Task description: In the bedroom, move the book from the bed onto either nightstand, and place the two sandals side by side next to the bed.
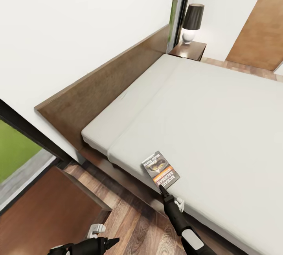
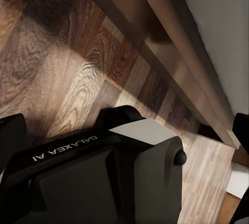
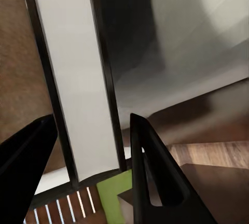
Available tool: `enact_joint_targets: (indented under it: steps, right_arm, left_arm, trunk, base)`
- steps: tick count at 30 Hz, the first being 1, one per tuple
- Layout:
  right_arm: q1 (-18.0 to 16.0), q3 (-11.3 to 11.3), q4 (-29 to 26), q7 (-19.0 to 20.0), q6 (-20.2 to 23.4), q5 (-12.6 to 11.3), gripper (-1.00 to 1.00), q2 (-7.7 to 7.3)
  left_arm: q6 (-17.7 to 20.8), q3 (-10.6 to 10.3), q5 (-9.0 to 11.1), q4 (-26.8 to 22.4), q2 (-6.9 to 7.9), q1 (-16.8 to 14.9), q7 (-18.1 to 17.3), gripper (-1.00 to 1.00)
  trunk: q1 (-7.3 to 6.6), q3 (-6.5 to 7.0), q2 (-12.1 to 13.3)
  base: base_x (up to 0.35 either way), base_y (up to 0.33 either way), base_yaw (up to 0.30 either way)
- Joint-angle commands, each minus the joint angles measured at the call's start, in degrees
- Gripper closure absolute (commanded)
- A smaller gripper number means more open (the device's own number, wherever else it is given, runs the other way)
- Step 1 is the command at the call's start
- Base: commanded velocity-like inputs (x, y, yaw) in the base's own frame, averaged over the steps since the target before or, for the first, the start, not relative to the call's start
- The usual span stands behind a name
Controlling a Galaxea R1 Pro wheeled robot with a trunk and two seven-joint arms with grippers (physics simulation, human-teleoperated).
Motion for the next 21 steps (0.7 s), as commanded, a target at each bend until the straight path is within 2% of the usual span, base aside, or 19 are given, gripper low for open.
enact_joint_targets:
  steps: [1, 21]
  right_arm:
    - [0.0, -0.5, 0.1, 0.2, 0.4, 0.0, 1.00, 0.05]
    - [0.0, -0.5, 0.1, 0.2, 0.4, 0.0, 1.00, 0.05]
  left_arm:
    - [0.6, 0.1, 0.3, 0.0, 0.00, 0.0, -0.2, -1.00]
    - [0.8, 0.2, 0.4, 0.0, 0.00, 0.0, -0.2, -1.00]
  trunk:
    - [-0.22, 0.15, 0.4]
    - [-4.62, 3.74, 8.4]
  base:
    - [0.000, 0.000, 0.000]
    - [0.000, 0.000, 0.000]
